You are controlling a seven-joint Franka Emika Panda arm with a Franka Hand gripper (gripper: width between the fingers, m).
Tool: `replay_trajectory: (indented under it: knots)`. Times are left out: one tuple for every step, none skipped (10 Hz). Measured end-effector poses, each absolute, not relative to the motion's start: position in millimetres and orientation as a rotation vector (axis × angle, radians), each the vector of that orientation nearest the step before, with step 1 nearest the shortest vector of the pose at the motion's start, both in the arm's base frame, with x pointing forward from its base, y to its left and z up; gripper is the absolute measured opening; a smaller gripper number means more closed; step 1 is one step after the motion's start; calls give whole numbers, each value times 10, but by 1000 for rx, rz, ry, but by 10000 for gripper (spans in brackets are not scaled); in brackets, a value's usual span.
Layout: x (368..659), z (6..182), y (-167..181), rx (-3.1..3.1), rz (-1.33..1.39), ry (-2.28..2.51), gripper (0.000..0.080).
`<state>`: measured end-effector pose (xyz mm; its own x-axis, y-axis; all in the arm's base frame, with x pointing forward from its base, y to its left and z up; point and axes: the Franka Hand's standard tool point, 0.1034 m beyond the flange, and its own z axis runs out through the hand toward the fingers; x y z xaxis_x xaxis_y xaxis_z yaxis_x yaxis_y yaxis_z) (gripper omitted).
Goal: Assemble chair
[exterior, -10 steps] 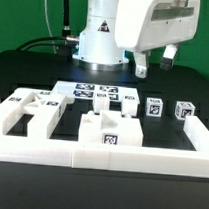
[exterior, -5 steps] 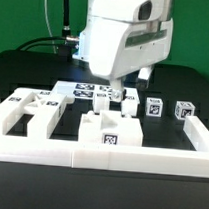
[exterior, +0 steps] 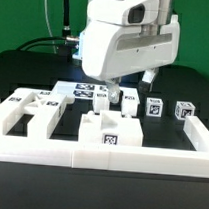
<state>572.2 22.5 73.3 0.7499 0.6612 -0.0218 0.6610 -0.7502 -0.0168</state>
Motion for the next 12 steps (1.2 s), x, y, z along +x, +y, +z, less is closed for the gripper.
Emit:
replay_trajectory:
  knots:
    - [5716,682,216,-2977,41,-948,649]
    - [5715,613,217,-2999,32,-816,649]
    - [5714,615,234,-3023,34,-711,649]
    - [5711,610,244,-3039,36,-624,649]
    - [5707,607,251,-3046,37,-561,649]
    - [5705,606,267,-3061,39,-424,649]
    - [5700,587,278,-3071,45,-324,649]
    - [5688,523,276,-3078,60,-235,649]
    - [5704,435,251,-3087,77,-89,649]
    - [5739,388,262,-3091,80,-24,649]
    - [5761,367,267,-3089,80,8,649]
    - [5757,328,292,-3081,91,135,649]
